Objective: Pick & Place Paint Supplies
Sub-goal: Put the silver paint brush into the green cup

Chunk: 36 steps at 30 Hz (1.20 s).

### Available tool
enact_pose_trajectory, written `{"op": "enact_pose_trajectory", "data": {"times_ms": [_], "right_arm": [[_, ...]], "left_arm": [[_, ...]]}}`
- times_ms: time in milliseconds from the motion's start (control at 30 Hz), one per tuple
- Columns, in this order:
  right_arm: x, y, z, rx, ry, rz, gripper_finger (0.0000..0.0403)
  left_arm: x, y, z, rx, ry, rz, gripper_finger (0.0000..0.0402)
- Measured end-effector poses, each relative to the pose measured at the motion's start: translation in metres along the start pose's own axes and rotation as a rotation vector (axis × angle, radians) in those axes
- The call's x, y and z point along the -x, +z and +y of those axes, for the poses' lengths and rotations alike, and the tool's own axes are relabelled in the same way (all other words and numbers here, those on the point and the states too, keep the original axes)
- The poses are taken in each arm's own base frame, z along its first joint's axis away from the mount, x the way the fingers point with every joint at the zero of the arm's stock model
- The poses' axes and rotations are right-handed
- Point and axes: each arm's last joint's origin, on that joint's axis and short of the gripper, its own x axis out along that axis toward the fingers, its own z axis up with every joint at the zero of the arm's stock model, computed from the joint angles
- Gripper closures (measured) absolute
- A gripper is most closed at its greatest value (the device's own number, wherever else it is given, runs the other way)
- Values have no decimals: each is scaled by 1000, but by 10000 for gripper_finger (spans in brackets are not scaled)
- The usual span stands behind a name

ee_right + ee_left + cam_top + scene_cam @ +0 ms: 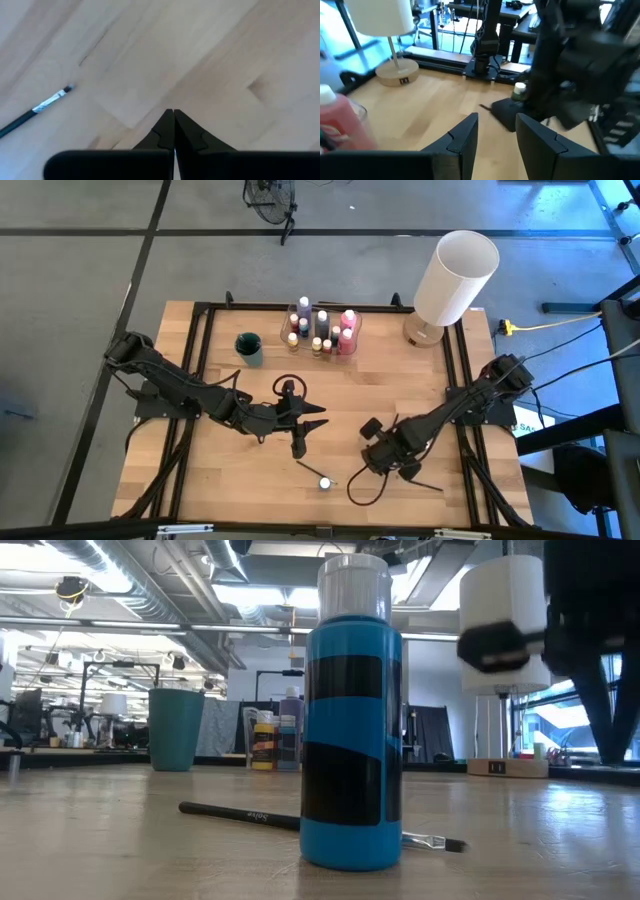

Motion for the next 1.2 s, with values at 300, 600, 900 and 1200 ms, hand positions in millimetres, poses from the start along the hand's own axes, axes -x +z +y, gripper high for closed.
{"op": "enact_pose_trajectory", "data": {"times_ms": [300,600,900,1200], "right_arm": [[86,40,8,52,-44,-265,403],[183,54,18,89,-116,-596,403],[222,73,19,153,-160,-914,403],[231,72,-1,88,-242,-965,403]], "left_arm": [[1,0,0,-365,15,-3,274],[1,5,-4,-572,-40,-59,274],[6,16,-15,-786,-110,-201,274],[23,8,-36,-982,-188,-248,274]]}}
